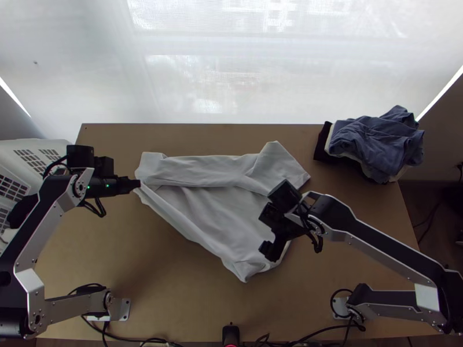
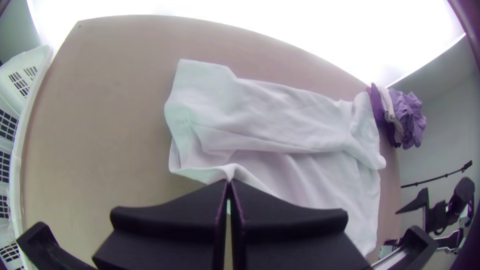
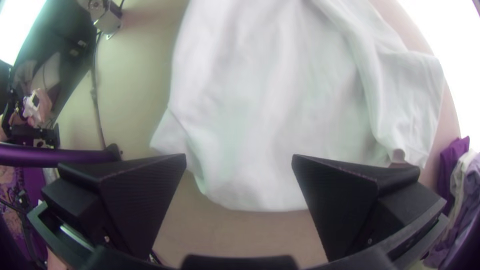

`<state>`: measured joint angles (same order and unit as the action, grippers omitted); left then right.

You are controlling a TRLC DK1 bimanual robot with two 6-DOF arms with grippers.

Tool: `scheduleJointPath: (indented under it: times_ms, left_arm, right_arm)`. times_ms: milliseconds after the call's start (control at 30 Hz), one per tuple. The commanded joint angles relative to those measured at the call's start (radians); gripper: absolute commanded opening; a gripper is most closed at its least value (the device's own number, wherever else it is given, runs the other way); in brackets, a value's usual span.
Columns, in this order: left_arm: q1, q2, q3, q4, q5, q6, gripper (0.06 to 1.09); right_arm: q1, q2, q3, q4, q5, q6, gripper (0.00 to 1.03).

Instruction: Fold the t-shirt

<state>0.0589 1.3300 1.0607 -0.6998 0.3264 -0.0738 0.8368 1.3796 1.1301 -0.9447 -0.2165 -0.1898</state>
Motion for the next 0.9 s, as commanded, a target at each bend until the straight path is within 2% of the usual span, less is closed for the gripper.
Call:
scheduleJointPath:
  times_ms: [0, 233, 633, 833, 867]
  left_arm:
    - [0.001, 0.100, 0.119, 0.056, 0.005, -0.083, 0.09]
    - [-0.008, 0.167, 0.136, 0.091, 0.005, -0.100, 0.09]
    - [-0.054, 0.302, 0.151, 0.175, 0.005, -0.109, 0.09]
    - [-0.070, 0.374, 0.173, 0.209, 0.003, -0.119, 0.09]
    - [-0.070, 0.388, 0.173, 0.209, 0.003, -0.119, 0.13]
  right_arm:
    - [0.162, 0.128, 0.142, -0.052, 0.009, -0.011, 0.98]
    - [0.255, 0.185, 0.160, -0.120, 0.008, -0.010, 0.98]
    - [0.255, 0.222, 0.054, -0.103, 0.006, -0.017, 0.98]
    - [0.239, 0.260, 0.077, -0.062, 0.008, -0.005, 0.98]
    - [0.231, 0.268, 0.089, -0.062, 0.008, -0.003, 0.98]
